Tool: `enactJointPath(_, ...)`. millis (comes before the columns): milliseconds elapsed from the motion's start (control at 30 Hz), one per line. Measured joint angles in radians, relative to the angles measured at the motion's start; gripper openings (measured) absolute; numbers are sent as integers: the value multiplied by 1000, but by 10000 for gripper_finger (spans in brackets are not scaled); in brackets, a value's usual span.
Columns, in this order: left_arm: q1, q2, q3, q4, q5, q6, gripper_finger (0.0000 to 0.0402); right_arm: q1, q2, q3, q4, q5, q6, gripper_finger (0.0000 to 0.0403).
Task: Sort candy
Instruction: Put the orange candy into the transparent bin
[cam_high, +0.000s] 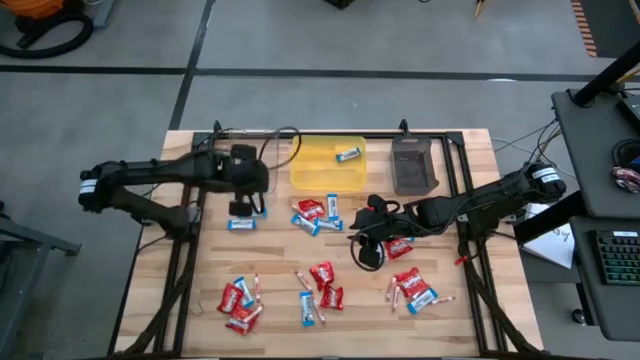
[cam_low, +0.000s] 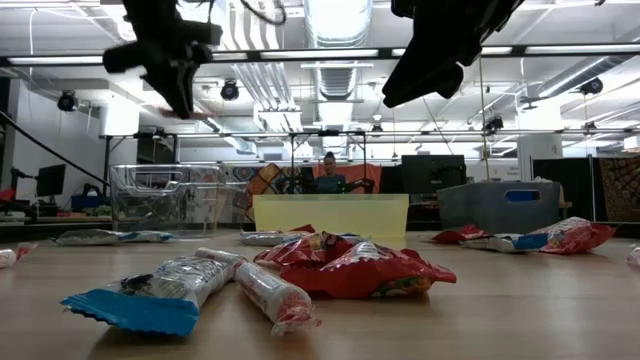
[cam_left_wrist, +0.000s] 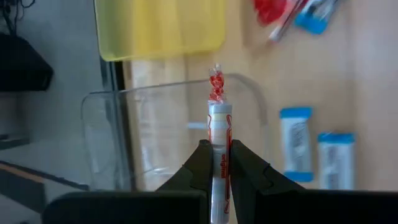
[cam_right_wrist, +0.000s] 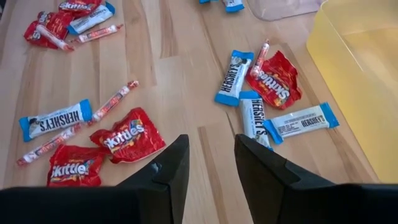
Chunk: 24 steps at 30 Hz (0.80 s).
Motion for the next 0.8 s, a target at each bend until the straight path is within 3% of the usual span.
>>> enactJointPath(167,172,2,-28,64,14,184,8,0,0,0,0,0,0,115)
enactJointPath(333,346,2,-40,157,207,324,8,0,0,0,2,0,0,114)
enactJointPath(433,434,10,-40,187,243,377,8,0,0,0,3,0,2,116)
enactJointPath(633,563,52,-40,206,303,441,8,0,0,0,7,0,0,111)
enactJointPath(800,600,104,-41,286,316,454,8,0,0,0,7,1,0,104)
